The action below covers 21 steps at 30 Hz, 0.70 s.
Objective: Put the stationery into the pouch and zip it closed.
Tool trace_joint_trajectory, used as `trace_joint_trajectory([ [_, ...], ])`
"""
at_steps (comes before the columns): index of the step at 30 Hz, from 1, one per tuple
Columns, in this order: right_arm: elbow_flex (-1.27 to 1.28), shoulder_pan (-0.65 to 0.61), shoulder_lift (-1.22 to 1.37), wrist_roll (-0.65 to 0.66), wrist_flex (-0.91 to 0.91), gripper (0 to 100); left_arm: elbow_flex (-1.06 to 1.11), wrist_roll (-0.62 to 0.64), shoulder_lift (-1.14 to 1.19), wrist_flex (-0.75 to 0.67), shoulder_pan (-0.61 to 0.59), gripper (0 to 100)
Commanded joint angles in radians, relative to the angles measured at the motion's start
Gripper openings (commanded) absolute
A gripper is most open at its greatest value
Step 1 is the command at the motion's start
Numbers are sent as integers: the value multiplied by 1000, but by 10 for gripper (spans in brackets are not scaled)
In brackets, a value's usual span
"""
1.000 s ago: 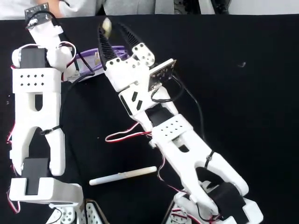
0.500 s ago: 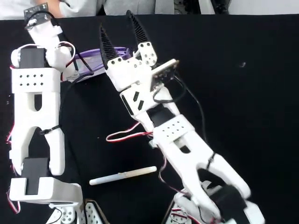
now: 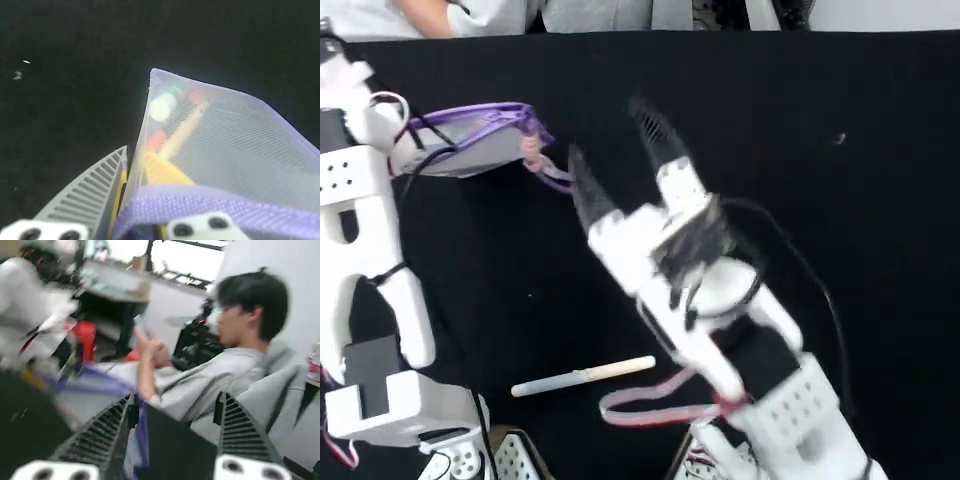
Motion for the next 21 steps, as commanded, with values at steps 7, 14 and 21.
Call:
trace_joint_trajectory([
  [7,-1,-98,-19,107,414,237,91,-17,-2,-124,-82,29],
  [14,-4,-279,222,209,577,237,88,-15,9,-192,-202,29],
  [21,-12,-434,444,218,586,237,-119,-15,124,-112,-360,29],
])
